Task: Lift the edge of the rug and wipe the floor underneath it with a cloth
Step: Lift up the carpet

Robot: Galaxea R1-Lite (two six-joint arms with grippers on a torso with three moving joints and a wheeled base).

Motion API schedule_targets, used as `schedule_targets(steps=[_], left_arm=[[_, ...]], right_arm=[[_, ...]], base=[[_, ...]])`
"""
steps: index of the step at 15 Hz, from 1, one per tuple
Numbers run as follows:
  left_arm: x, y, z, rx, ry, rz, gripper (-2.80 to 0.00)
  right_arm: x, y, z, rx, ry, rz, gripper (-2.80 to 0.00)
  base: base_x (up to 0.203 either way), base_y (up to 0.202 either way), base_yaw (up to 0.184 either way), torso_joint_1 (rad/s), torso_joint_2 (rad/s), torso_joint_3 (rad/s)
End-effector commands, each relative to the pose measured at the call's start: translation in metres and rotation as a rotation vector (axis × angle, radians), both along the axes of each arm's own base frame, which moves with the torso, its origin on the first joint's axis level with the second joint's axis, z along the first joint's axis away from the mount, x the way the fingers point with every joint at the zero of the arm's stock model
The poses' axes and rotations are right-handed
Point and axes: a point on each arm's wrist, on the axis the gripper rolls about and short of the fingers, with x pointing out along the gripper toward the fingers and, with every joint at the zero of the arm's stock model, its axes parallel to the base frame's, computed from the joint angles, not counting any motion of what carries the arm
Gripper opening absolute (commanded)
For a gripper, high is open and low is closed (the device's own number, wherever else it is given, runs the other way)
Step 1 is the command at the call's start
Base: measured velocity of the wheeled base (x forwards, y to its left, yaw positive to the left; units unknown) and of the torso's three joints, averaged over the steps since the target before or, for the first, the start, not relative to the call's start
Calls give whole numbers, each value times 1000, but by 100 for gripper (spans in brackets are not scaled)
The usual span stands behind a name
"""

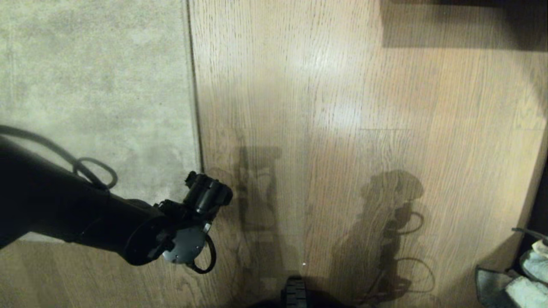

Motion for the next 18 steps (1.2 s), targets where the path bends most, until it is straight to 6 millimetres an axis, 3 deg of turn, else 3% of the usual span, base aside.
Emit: schedule_targets(steps=[1, 7, 18], left_arm=[[12, -6, -13, 45, 2, 27, 0], [27, -10, -21, 132, -45, 103, 0], [57, -19, -31, 72, -151, 129, 0]], right_arm=[[0, 0, 0, 0, 1, 1, -280], [0, 0, 0, 0, 1, 1, -280], [0, 0, 0, 1, 1, 1, -280]], base=[[0, 0, 0, 0, 0, 0], [0, 0, 0, 0, 0, 0], [0, 0, 0, 0, 0, 0]])
